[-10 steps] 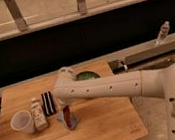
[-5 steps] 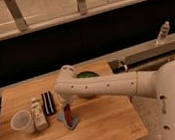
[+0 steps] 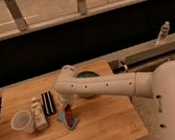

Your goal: Place the pepper on the white sponge

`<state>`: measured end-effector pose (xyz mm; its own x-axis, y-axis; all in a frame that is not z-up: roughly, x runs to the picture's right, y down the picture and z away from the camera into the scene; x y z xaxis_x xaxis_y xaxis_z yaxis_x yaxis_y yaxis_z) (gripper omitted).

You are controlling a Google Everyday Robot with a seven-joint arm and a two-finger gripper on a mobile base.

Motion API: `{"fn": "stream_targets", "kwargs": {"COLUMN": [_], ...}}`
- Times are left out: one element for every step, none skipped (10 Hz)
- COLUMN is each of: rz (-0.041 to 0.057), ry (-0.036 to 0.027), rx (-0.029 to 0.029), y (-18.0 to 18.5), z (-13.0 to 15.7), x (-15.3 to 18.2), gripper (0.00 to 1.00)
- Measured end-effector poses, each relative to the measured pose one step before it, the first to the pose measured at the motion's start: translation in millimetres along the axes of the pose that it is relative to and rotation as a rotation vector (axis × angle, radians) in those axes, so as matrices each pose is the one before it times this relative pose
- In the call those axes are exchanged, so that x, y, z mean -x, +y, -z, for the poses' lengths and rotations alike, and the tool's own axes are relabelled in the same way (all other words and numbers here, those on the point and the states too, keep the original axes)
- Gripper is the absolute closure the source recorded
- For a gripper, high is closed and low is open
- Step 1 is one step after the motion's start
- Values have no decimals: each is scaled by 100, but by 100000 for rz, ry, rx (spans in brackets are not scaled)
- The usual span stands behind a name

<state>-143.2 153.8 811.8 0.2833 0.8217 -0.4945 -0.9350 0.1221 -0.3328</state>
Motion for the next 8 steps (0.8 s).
{"fn": "stream_targets", "kwargs": {"rz": [-144, -125, 17, -145, -157, 73, 81, -34], "ry": [278, -10, 68, 76, -22, 7, 12, -19], "rx": [172, 138, 113, 269, 18, 2, 37, -10], "y": [-27, -43, -5, 2, -85, 36, 57, -19], "z": [-49, 88, 17, 68, 26, -9, -9, 10], "x": [-47, 15, -7, -12, -3, 3, 2, 5], "gripper": [20, 20, 20, 20, 20, 20, 20, 20]}}
